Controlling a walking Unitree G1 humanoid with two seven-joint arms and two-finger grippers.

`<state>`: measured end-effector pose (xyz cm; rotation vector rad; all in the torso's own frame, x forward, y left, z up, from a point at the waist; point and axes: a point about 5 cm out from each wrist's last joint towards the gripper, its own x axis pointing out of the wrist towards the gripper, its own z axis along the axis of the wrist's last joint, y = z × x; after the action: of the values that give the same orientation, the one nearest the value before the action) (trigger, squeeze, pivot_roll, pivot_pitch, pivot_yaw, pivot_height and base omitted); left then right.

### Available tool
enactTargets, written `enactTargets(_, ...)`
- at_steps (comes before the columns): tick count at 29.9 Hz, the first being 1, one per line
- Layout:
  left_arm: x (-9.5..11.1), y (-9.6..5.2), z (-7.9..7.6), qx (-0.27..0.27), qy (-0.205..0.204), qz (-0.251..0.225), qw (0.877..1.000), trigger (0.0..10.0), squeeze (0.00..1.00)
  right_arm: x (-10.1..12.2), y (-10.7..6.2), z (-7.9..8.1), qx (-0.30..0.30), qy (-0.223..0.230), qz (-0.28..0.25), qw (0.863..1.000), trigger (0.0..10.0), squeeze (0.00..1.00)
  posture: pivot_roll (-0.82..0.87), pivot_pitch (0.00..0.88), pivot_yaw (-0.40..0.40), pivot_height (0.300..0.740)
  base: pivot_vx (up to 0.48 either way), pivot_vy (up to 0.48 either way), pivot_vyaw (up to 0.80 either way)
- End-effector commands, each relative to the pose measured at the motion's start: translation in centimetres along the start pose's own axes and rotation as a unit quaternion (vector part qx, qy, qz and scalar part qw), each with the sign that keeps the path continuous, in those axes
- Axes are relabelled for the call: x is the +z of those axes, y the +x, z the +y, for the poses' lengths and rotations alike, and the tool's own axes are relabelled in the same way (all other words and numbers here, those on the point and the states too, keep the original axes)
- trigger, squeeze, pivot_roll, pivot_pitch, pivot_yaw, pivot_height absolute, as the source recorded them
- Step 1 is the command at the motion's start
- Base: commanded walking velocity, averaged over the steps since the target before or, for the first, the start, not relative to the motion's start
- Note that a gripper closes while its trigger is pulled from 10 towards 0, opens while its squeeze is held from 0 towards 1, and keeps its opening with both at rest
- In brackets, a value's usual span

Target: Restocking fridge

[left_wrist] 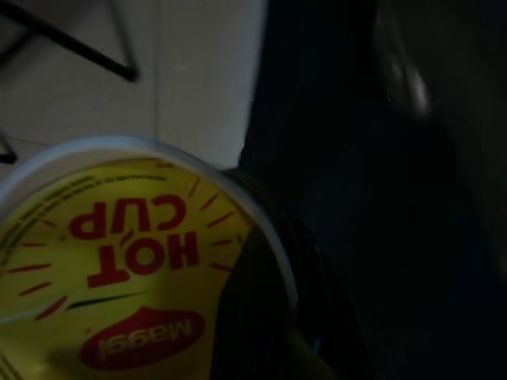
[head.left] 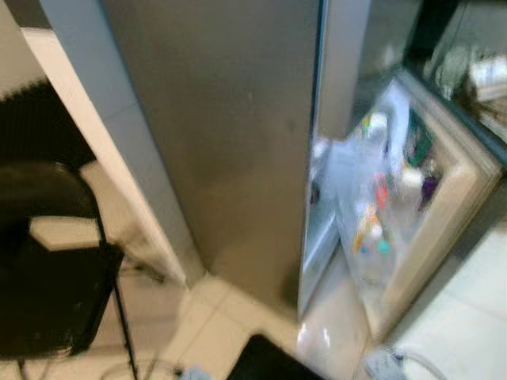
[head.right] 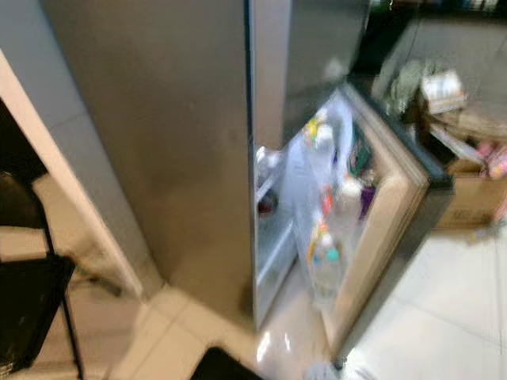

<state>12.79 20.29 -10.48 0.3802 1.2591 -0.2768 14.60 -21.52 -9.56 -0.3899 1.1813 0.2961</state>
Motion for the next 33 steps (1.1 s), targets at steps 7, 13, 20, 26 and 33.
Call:
enactTargets(7, -0.5, 0.0, -0.5, -0.008, -0.002, 0.008, 1.0, 10.0, 0.0, 1.3, 0.1, -0.1, -0.016, -0.012, -0.024, 1.0, 10.0, 0.0, -0.02, 0.0, 0.013, 0.74, 0.0, -0.166, 0.21)
enactTargets(13, -0.5, 0.0, -0.5, -0.008, -0.002, 0.008, 1.0, 10.0, 0.0, 1.3, 0.1, -0.1, -0.015, -0.012, -0.026, 0.999, 10.0, 0.0, -0.02, 0.0, 0.013, 0.74, 0.0, -0.469, 0.0)
enactTargets(20, -0.5, 0.0, -0.4, -0.002, -0.004, 0.009, 1.0, 10.0, 0.0, 2.0, 0.1, -0.1, -0.013, 0.001, -0.051, 0.999, 10.0, 0.0, -0.02, 0.0, 0.014, 0.74, 0.0, -0.269, 0.0)
enactTargets(26, -0.6, 0.0, -0.4, 0.0, -0.003, 0.009, 1.0, 10.0, 0.0, 7.2, -0.5, -0.6, 0.049, 0.102, -0.186, 0.976, 10.0, 0.0, -0.02, 0.0, 0.014, 0.74, 0.0, 0.0, 0.0)
enactTargets(33, -0.7, 0.0, -0.4, 0.001, -0.001, 0.01, 1.0, 10.0, 0.0, 12.3, -2.1, -2.4, 0.092, 0.119, -0.299, 0.942, 10.0, 0.0, -0.02, 0.0, 0.015, 0.74, 0.0, 0.0, 0.0)
